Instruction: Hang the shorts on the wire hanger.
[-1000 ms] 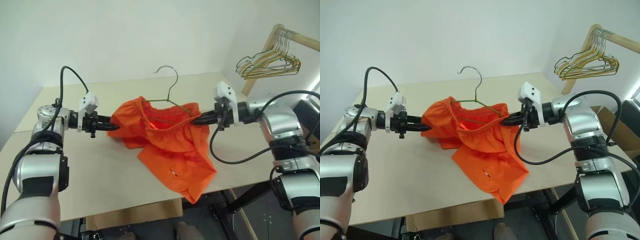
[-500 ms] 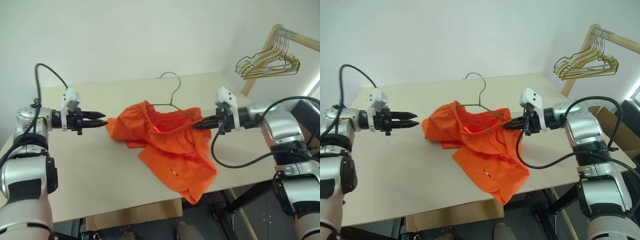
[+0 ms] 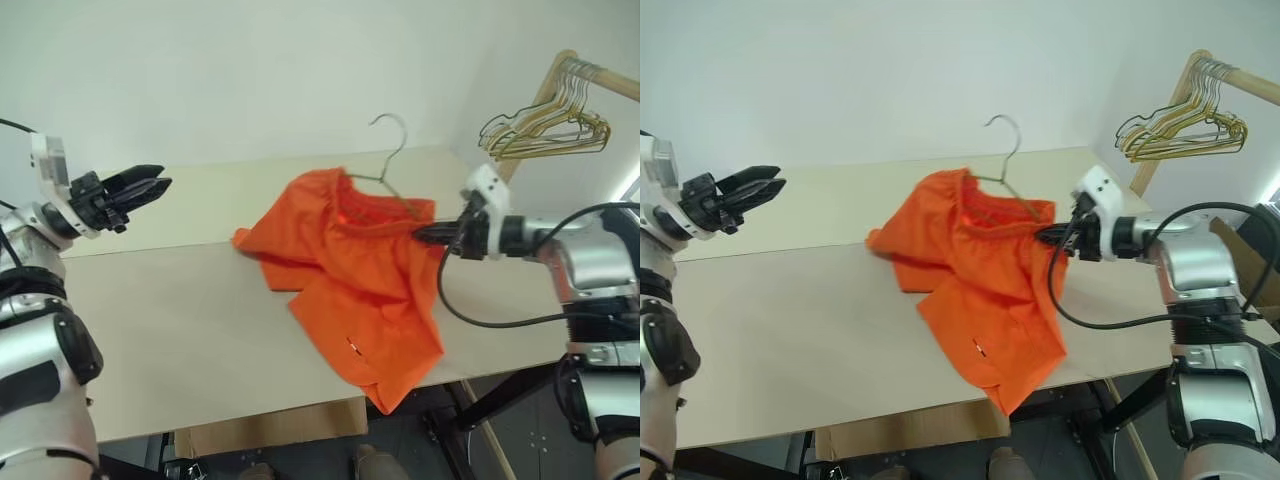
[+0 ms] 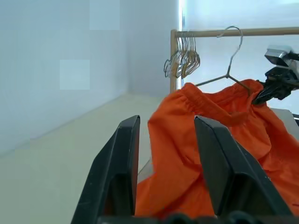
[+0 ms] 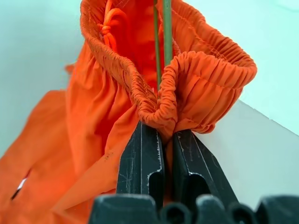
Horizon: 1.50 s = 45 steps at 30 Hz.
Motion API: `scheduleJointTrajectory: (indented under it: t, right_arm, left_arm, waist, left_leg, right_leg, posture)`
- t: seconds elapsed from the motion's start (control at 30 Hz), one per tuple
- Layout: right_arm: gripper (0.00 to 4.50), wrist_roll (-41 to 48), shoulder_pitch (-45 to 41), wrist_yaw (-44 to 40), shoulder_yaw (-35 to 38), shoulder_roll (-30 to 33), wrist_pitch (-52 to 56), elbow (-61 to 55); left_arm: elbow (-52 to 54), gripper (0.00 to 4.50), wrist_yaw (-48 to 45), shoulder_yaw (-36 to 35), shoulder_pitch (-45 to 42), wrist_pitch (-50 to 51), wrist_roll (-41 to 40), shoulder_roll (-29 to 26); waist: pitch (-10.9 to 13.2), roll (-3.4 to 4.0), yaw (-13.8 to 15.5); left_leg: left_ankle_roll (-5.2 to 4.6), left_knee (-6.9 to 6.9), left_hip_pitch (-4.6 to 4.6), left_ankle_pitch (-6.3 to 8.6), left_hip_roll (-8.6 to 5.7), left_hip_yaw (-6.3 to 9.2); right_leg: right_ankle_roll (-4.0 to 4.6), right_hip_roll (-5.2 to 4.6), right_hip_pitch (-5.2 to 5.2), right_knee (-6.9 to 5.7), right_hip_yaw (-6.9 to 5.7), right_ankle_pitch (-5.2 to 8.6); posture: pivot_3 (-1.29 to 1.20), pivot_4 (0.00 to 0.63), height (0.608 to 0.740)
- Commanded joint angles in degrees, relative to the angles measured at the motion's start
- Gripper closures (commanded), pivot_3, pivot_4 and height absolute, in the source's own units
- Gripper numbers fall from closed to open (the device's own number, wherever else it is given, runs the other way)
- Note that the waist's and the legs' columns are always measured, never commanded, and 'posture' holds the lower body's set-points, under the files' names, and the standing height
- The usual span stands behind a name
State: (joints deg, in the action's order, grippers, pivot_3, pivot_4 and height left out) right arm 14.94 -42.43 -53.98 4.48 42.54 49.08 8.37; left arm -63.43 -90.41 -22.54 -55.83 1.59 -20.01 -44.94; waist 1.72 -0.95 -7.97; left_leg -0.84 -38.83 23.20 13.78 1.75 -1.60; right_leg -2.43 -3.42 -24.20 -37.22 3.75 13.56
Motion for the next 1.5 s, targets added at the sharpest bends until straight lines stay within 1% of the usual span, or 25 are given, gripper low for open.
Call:
scheduleJointTrajectory:
  t: [0.03, 0.13, 0.23, 0.4, 0.5, 0.57, 0.67, 0.73, 0.77, 0.83, 0.97, 1.03, 1.1, 1.27, 1.37, 1.5]
  right_arm:
    - [4.48, 0.48, 0.18, 11.42, 9.34, -0.11, 11.91, -4.20]
    - [4.48, 0.31, 3.33, 16.76, 13.49, 0.53, 19.17, -9.32]
    - [4.48, -0.81, 4.64, 22.65, 17.90, 0.54, 25.54, -12.40]
    - [4.48, -3.49, 3.33, 31.39, 21.90, 0.61, 31.09, -14.11]
    - [4.48, -8.08, 0.93, 39.59, 23.12, -0.24, 31.26, -14.01]
    - [4.48, -11.89, -0.09, 45.28, 22.16, 0.08, 29.37, -14.02]
    - [4.48, -15.46, -2.56, 51.58, 22.07, -1.12, 26.98, -13.37]
    - [4.48, -16.56, -4.20, 54.97, 23.41, -3.01, 24.58, -11.69]
    - [4.48, -17.44, -4.74, 56.97, 23.43, -3.69, 22.41, -10.08]
    - [4.48, -17.23, -7.49, 60.26, 25.98, -5.79, 18.20, -5.95]
    - [4.48, -14.95, -14.69, 65.43, 31.03, -7.84, 10.44, 4.89]
    - [4.48, -13.62, -19.42, 67.42, 32.79, -6.77, 4.88, 14.46]
    - [4.48, -12.62, -22.25, 68.91, 34.13, -5.65, 0.86, 20.92]
    - [4.48, -9.40, -27.73, 69.26, 35.17, -0.65, -4.44, 37.06]
    - [4.48, -7.32, -29.43, 71.01, 36.08, 0.72, -4.95, 41.90]
    - [4.48, -4.27, -29.48, 73.07, 37.35, 0.94, -4.36, 44.28]
  left_arm:
    - [7.85, 2.51, -0.13, -0.13, 1.91, 2.22, -3.23, 2.01]
    - [16.17, 2.51, 0.31, 0.24, 3.90, 5.91, -6.21, 5.16]
    - [22.80, 2.51, 1.22, 1.30, 4.70, 8.57, -8.30, 8.01]
    - [27.08, 2.51, 2.25, 3.00, 4.21, 10.36, -10.03, 10.66]
    - [28.81, 2.51, 2.31, 3.98, 4.00, 11.04, -11.00, 11.61]
    - [30.93, 2.51, 2.40, 4.32, 4.15, 12.36, -12.25, 12.24]
    - [34.99, 2.51, 3.05, 4.85, 5.03, 14.10, -13.99, 13.25]
    - [37.44, 2.51, 3.43, 5.23, 5.76, 15.03, -14.87, 13.72]
    - [38.53, 2.51, 3.80, 5.37, 6.22, 15.45, -15.29, 13.89]
    - [40.67, 2.51, 4.80, 5.55, 7.23, 16.55, -16.33, 14.16]
    - [43.84, 2.51, 7.05, 5.86, 9.24, 18.28, -17.56, 14.41]
    - [45.72, 2.51, 7.65, 6.03, 10.96, 18.76, -18.02, 14.31]
    - [46.96, 2.51, 8.33, 6.06, 11.81, 19.22, -18.43, 14.22]
    - [50.48, 2.51, 10.21, 5.58, 13.61, 20.80, -20.32, 13.36]
    - [52.18, 2.51, 11.16, 5.32, 14.44, 21.29, -21.07, 13.04]
    - [53.68, 2.51, 12.21, 5.89, 15.93, 21.16, -21.47, 12.92]
  waist:
    - [0.00, 0.00, 0.21]
    - [0.00, 0.00, 0.47]
    - [-0.01, 0.01, 0.51]
    - [-0.09, 0.14, -0.93]
    - [-0.10, 0.16, -2.40]
    - [-0.12, 0.20, -3.30]
    - [-0.12, 0.21, -4.69]
    - [-0.13, 0.22, -5.51]
    - [-0.13, 0.23, -5.97]
    - [-0.13, 0.23, -6.54]
    - [-0.10, 0.28, -7.23]
    - [-0.06, 0.38, -7.56]
    - [-0.05, 0.40, -7.61]
    - [-0.03, 0.42, -7.16]
    - [-0.02, 0.42, -7.03]
    - [-0.01, 0.44, -6.83]
  left_leg:
    - [0.01, -0.01, 0.01, 0.00, 0.00, -0.01]
    - [0.01, -0.01, 0.06, 0.00, 0.01, -0.05]
    - [0.00, -0.01, 0.08, 0.00, 0.00, -0.10]
    - [0.00, 0.00, -0.05, 0.00, -0.02, -0.18]
    - [0.00, 0.00, -0.10, -0.01, -0.02, -0.15]
    - [0.00, 0.00, -0.10, -0.01, -0.02, -0.10]
    - [0.00, 0.03, -0.08, -0.01, -0.02, 0.04]
    - [0.00, 0.04, -0.11, 0.00, -0.03, 0.07]
    - [0.00, 0.05, -0.15, 0.00, -0.02, 0.07]
    - [-0.01, 0.08, -0.38, 0.00, -0.02, 0.07]
    - [-0.01, 0.17, -0.83, 0.00, -0.03, 0.09]
    - [-0.02, 0.25, -1.05, 0.00, -0.04, 0.09]
    - [-0.01, 0.40, -1.21, 0.00, -0.07, 0.04]
    - [-0.01, 0.55, -1.18, 0.00, -0.07, 0.02]
    - [-0.01, 0.58, -1.15, 0.00, -0.08, -0.01]
    - [-0.01, 0.61, -1.19, 0.00, -0.08, -0.01]
  right_leg:
    - [0.00, 0.00, -0.01, -0.02, 0.01, 0.00]
    - [0.02, 0.01, -0.04, 0.00, 0.01, -0.01]
    - [0.01, 0.01, -0.03, 0.03, 0.01, -0.01]
    - [0.00, 0.02, 0.06, 0.03, 0.11, -0.02]
    - [-0.01, 0.03, 0.10, 0.02, 0.13, -0.02]
    - [-0.01, 0.02, 0.07, 0.02, 0.19, -0.02]
    - [-0.02, 0.02, 0.03, 0.03, 0.25, -0.02]
    - [-0.03, 0.02, 0.07, 0.04, 0.29, -0.02]
    - [-0.03, 0.02, 0.10, 0.04, 0.31, -0.03]
    - [-0.04, 0.03, 0.32, 0.04, 0.36, -0.03]
    - [-0.08, 0.03, 0.80, 0.12, 0.37, -0.03]
    - [-0.10, 0.03, 1.02, 0.20, 0.38, -0.01]
    - [-0.10, 0.02, 1.12, 0.24, 0.46, -0.01]
    - [-0.09, 0.04, 1.12, 0.44, 0.45, -0.01]
    - [-0.10, 0.02, 1.11, 0.51, 0.47, -0.01]
    - [-0.10, 0.03, 1.13, 0.49, 0.48, 0.00]
  posture:
    - [-0.12, 0.000, 0.740]
    - [-0.15, 0.000, 0.740]
    - [-0.18, 0.000, 0.740]
    - [-0.21, 0.000, 0.740]
    - [-0.22, 0.000, 0.740]
    - [-0.22, 0.000, 0.740]
    - [-0.22, 0.000, 0.740]
    - [-0.21, 0.000, 0.740]
    - [-0.21, 0.000, 0.740]
    - [-0.20, 0.000, 0.740]
    - [-0.19, 0.000, 0.740]
    - [-0.18, 0.000, 0.740]
    - [-0.17, 0.000, 0.740]
    - [-0.14, 0.000, 0.740]
    - [-0.13, 0.000, 0.740]
    - [-0.13, 0.000, 0.740]
